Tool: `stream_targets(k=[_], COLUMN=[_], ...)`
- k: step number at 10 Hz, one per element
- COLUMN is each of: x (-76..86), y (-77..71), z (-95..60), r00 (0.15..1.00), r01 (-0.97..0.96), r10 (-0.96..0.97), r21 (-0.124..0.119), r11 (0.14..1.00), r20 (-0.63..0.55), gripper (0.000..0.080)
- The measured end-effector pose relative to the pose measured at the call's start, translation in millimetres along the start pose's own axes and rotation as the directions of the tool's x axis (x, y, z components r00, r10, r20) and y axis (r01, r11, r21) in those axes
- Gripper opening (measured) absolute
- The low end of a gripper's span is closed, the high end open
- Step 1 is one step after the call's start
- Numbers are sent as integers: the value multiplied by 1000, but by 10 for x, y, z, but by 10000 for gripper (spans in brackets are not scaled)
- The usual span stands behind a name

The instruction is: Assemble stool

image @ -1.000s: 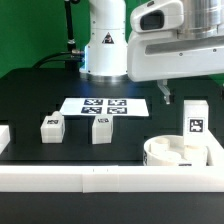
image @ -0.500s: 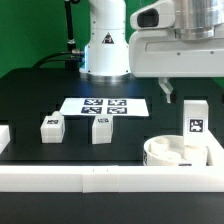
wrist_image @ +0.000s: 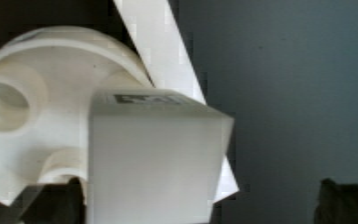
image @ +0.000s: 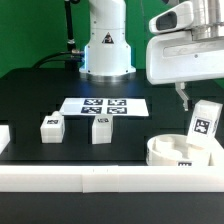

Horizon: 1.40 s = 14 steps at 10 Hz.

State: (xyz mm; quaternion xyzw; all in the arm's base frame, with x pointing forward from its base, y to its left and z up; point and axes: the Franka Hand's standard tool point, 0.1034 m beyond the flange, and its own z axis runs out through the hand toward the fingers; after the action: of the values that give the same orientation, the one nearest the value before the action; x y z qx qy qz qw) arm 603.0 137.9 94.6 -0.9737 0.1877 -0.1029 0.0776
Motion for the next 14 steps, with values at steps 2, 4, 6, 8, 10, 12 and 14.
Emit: stream_targets(k=[2,4,6,8,10,12,14], x=[-20,45,111,92,72,2,-14], y=[28,128,168,160,161,140,142], z=[32,24,-7,4,25,66,81], r00=[1000,1000,1000,1000,999,999,999], r01=[-1,-22,-29,-26,-42,-50,-43], r10=[1,22,29,26,42,50,43], r21=[-1,-1,1,1,-2,-6,-7], r11=[1000,1000,1000,1000,999,999,999], r20=[-1,2,4,6,10,20,22], gripper=[649,649,649,649,649,649,384])
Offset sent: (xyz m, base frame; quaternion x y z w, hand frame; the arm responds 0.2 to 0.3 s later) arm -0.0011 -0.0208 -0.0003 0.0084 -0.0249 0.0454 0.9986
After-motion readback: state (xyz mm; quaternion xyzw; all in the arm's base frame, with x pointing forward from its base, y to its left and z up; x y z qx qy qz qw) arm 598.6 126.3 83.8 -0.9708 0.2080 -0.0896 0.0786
